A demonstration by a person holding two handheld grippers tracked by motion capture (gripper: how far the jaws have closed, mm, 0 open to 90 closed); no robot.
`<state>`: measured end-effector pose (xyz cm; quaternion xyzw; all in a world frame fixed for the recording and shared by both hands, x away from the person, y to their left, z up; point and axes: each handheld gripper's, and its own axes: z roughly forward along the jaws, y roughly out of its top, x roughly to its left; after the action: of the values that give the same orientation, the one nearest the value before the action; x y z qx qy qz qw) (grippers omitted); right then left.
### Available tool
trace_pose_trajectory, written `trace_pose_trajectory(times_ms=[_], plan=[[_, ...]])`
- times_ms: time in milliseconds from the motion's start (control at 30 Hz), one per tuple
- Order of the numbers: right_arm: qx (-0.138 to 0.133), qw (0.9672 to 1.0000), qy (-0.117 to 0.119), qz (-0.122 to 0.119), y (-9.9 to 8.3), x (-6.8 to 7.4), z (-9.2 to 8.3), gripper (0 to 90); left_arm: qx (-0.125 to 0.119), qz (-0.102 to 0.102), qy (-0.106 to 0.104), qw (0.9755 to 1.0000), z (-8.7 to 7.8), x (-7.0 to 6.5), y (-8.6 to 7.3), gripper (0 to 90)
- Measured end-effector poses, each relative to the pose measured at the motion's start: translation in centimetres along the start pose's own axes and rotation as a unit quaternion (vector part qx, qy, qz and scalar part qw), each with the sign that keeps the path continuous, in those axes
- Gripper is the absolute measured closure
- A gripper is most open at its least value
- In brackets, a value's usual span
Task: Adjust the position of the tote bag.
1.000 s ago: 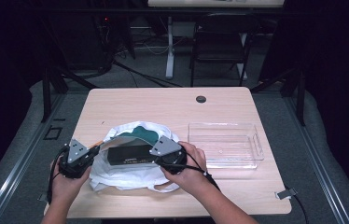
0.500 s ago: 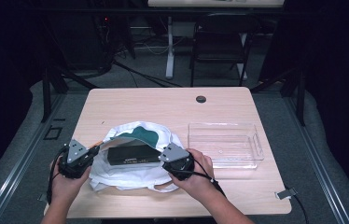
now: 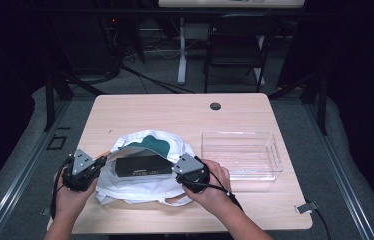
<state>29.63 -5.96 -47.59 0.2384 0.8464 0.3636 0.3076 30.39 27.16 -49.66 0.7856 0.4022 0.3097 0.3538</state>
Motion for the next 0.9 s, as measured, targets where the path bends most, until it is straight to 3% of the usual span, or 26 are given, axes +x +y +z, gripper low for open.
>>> trace_pose_trajectory(times_ms=[467,667,900], plan=[[0.013,0.9999,-0.001,-0.003,0.43,0.28,1.02,67.9,-0.001,0.002,0.000,1.0000,0.01,-0.08,0.03,88.0],[0.014,0.9999,-0.005,-0.008,0.49,0.29,0.94,79.3,-0.002,0.002,0.000,1.0000,0.01,-0.09,0.06,88.0],[0.017,0.9998,-0.008,-0.006,0.71,0.21,1.00,82.7,-0.002,0.003,0.000,1.0000,0.01,-0.08,0.08,88.0]])
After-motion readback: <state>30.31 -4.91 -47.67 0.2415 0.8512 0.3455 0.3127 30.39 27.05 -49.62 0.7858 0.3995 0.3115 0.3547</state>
